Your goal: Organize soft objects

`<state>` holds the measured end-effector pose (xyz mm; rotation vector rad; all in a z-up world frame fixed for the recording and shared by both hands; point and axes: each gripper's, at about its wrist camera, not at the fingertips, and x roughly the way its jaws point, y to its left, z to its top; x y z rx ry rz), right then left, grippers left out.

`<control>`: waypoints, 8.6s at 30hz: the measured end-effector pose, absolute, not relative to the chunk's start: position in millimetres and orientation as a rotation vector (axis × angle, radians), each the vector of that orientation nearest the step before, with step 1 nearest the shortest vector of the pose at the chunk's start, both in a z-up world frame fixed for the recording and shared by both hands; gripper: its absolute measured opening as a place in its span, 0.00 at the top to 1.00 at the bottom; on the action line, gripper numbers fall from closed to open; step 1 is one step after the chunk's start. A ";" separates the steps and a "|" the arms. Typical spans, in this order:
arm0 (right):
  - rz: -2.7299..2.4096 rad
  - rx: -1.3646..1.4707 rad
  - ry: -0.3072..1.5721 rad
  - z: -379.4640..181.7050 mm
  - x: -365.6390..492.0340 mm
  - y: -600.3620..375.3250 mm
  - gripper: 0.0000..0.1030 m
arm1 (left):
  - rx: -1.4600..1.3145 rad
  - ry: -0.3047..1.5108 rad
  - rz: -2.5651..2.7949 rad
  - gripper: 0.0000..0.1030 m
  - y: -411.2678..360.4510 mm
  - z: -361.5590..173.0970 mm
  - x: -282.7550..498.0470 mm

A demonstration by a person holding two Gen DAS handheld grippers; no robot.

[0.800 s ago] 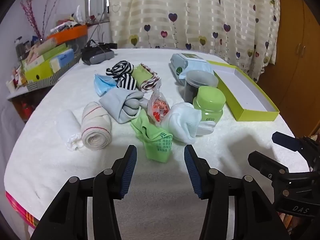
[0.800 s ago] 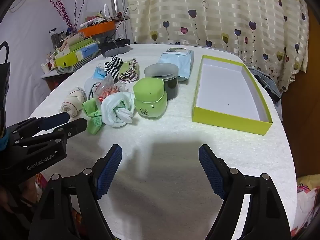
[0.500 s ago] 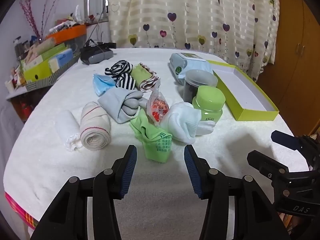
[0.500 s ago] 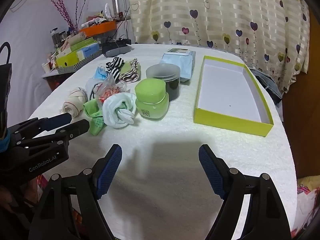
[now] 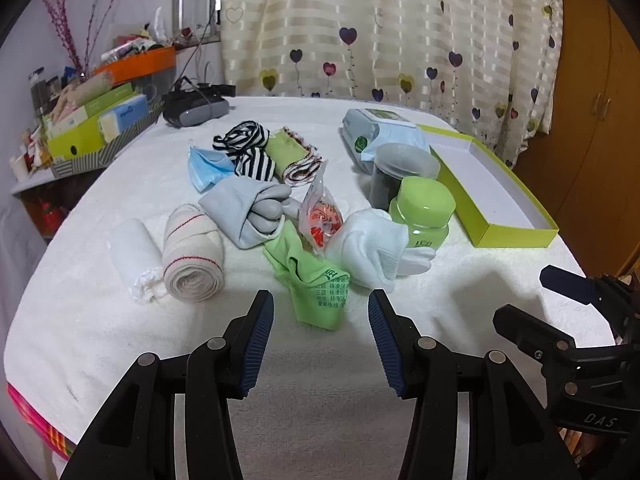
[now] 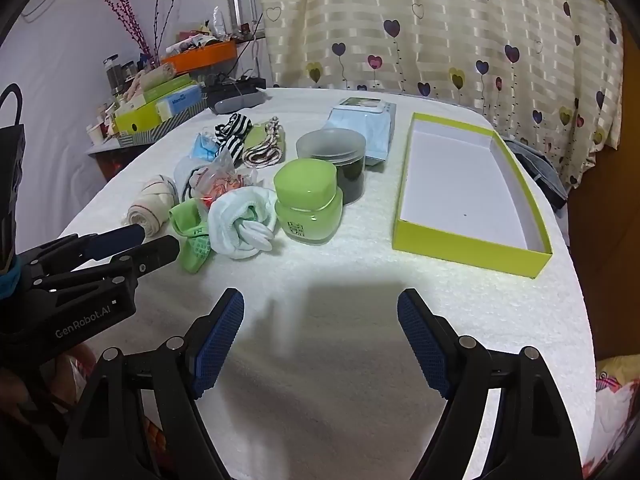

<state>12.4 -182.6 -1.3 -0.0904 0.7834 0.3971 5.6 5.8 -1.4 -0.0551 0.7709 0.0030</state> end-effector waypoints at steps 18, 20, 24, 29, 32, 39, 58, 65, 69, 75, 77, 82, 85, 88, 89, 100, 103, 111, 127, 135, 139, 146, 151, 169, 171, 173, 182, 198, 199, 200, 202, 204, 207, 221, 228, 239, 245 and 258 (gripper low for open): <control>0.409 -0.087 0.783 -1.0 16.1 -184.7 0.23 | -0.066 0.761 -0.010 0.53 5.7 -0.3 3.8; 0.409 -0.087 0.783 -0.9 16.0 -184.7 0.23 | -0.066 0.764 -0.013 0.53 5.1 -1.2 3.9; 0.410 -0.087 0.782 -0.5 15.7 -184.6 0.23 | -0.073 0.763 -0.016 0.53 4.9 -2.0 2.0; 0.411 -0.085 0.780 -0.6 15.3 -184.2 0.23 | -0.085 0.762 -0.005 0.53 6.2 -1.5 1.0; 0.412 -0.083 0.780 -0.2 15.0 -183.9 0.23 | -0.085 0.763 -0.002 0.53 6.5 -1.6 0.0; 0.416 -0.080 0.778 0.0 14.9 -182.9 0.23 | -0.086 0.761 0.006 0.53 9.5 -2.6 -2.0; 0.433 -0.071 0.768 4.9 9.0 -185.4 0.23 | -0.082 0.754 0.009 0.53 6.1 -1.1 -5.3; 0.443 -0.074 0.760 7.0 6.8 -182.3 0.23 | -0.084 0.746 0.016 0.53 6.4 0.6 -7.0; 0.450 -0.077 0.758 7.7 6.5 -180.2 0.23 | -0.090 0.737 0.014 0.53 8.6 3.3 -9.9; 0.461 -0.083 0.754 8.7 6.0 -176.1 0.23 | -0.098 0.733 0.009 0.53 11.9 3.7 -10.8; 0.465 -0.085 0.753 9.1 6.4 -174.6 0.23 | -0.099 0.733 0.011 0.53 11.9 3.7 -10.5; 0.479 -0.090 0.752 9.7 6.8 -170.1 0.23 | -0.109 0.730 0.011 0.53 16.5 4.7 -11.1; 0.493 -0.092 0.756 8.9 7.3 -166.7 0.23 | -0.115 0.727 0.018 0.53 21.0 5.8 -11.4; 0.497 -0.107 0.759 7.8 8.2 -161.8 0.23 | -0.119 0.724 0.024 0.53 25.8 6.3 -12.2; 0.503 -0.107 0.760 7.6 8.7 -160.8 0.23 | -0.120 0.722 0.026 0.53 27.2 6.5 -12.2; 0.548 -0.115 0.752 7.7 14.3 -146.0 0.23 | -0.150 0.700 0.044 0.53 44.8 9.3 -11.9; 0.563 -0.114 0.746 8.5 16.5 -141.4 0.23 | -0.159 0.689 0.053 0.53 52.4 10.7 -12.7; 0.599 -0.125 0.742 8.3 23.6 -126.1 0.23 | -0.206 0.671 0.106 0.53 79.9 10.7 -13.1; 0.580 -0.104 0.774 -9.1 58.3 -106.3 0.40 | -0.275 0.703 0.188 0.53 124.4 -7.2 8.7; 0.555 -0.102 0.820 -22.9 73.3 -101.5 0.42 | -0.338 0.736 0.226 0.53 148.6 -20.4 26.8; 0.545 -0.109 0.828 -28.9 76.4 -102.0 0.62 | -0.374 0.755 0.249 0.53 156.8 -28.2 35.8; 0.554 -0.109 0.831 -30.1 78.2 -104.2 0.65 | -0.433 0.786 0.293 0.53 165.8 -38.9 51.7; 0.566 -0.117 0.825 -29.8 78.6 -104.0 0.70 | -0.412 0.796 0.313 0.53 164.7 -43.1 58.3; 0.605 -0.090 0.717 -5.6 58.2 -117.7 0.74 | -0.336 0.676 0.314 0.80 153.2 -2.9 23.7; 0.610 -0.084 0.699 -0.1 54.2 -120.2 0.74 | -0.325 0.662 0.300 0.80 146.8 3.4 19.9; 0.611 -0.077 0.677 6.0 50.8 -124.3 0.74 | -0.313 0.647 0.284 0.80 137.1 11.0 16.7; 0.571 -0.035 0.610 27.6 46.9 -155.6 0.74 | -0.251 0.621 0.141 0.80 81.2 35.9 19.8; 0.390 0.050 0.596 35.8 87.5 -249.0 0.74 | -0.113 0.643 -0.113 0.80 -41.1 52.9 74.2; 0.381 0.051 0.603 34.3 92.3 -252.8 0.74 | -0.110 0.651 -0.130 0.80 -48.5 52.5 78.8; 0.370 0.054 0.613 32.6 98.6 -258.0 0.74 | -0.106 0.655 -0.142 0.80 -54.4 52.6 83.2; 0.356 0.055 0.627 29.1 106.8 -265.4 0.74 | -0.094 0.663 -0.168 0.80 -67.5 52.5 92.1; 0.335 0.056 0.645 24.4 117.6 -274.4 0.74 | -0.083 0.670 -0.197 0.80 -82.7 52.2 101.3; 0.310 0.063 0.683 16.0 132.0 -284.5 0.74 | -0.069 0.679 -0.226 0.80 -98.5 51.0 112.7; 0.264 0.056 0.793 -10.5 154.9 -302.8 0.62 | -0.051 0.774 -0.345 0.80 -144.6 21.2 156.6; 0.237 0.052 0.764 -6.3 147.8 -312.8 0.52 | -0.042 0.807 -0.398 0.79 -161.6 6.6 169.8; 0.235 0.051 0.779 -13.9 152.7 -319.1 0.52 | -0.039 0.885 -0.403 0.74 -167.9 -18.5 181.2; 0.257 0.018 0.792 -15.8 152.2 -316.1 0.52 | -0.036 0.909 -0.389 0.74 -170.0 -21.1 174.4; 0.363 -0.080 0.818 -17.2 129.6 -308.5 0.52 | -0.021 0.913 -0.320 0.74 -169.3 -21.6 136.7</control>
